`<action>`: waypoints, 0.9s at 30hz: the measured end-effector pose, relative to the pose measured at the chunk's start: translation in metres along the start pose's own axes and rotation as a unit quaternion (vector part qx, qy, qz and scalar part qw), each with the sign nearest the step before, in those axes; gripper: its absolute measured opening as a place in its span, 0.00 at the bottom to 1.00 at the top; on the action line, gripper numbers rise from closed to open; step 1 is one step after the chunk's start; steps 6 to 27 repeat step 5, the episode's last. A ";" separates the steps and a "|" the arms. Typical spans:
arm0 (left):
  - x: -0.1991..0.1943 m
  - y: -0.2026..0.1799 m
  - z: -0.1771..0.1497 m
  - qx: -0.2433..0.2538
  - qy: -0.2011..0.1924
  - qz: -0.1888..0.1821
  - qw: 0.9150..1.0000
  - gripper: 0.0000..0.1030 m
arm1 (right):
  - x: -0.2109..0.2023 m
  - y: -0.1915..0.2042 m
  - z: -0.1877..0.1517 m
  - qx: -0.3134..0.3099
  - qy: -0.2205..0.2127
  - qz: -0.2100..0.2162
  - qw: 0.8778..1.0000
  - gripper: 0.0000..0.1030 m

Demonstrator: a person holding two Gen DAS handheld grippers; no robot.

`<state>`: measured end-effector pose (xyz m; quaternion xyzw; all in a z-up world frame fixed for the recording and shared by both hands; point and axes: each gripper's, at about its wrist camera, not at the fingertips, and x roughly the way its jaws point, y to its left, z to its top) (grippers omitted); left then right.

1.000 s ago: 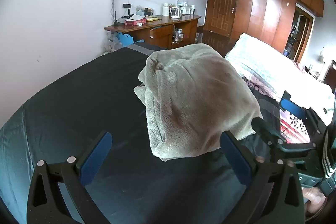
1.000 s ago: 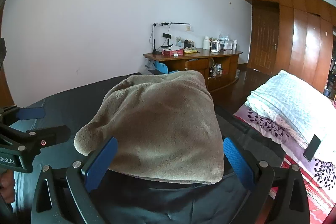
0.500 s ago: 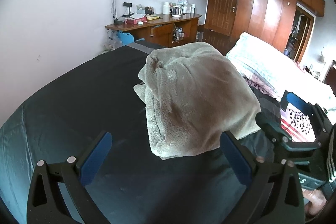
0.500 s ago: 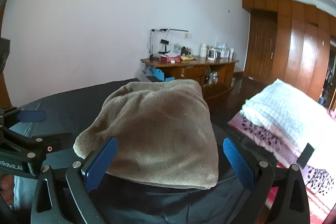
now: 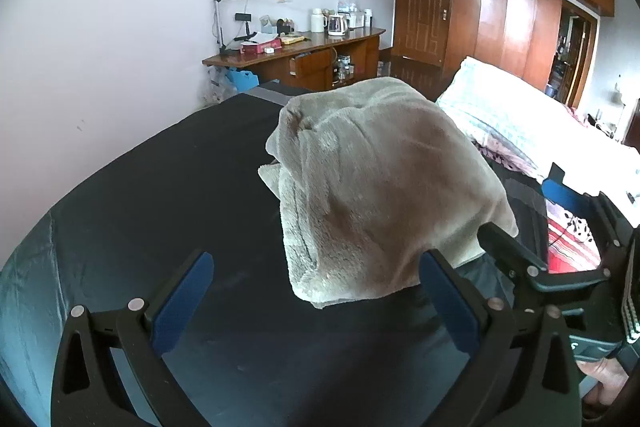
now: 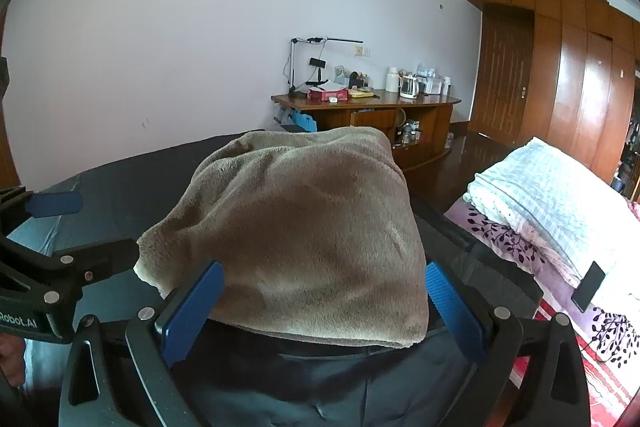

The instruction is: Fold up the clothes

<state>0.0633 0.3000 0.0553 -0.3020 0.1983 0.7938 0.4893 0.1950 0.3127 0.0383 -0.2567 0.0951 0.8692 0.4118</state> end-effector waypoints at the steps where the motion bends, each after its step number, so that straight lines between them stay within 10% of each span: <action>1: 0.001 0.000 0.000 0.001 0.001 0.000 1.000 1.00 | 0.001 0.000 -0.001 0.000 0.002 0.001 1.000 1.00; 27: 0.003 -0.002 -0.001 0.004 0.004 0.000 1.000 1.00 | 0.006 -0.001 -0.004 0.002 0.011 0.002 1.000 1.00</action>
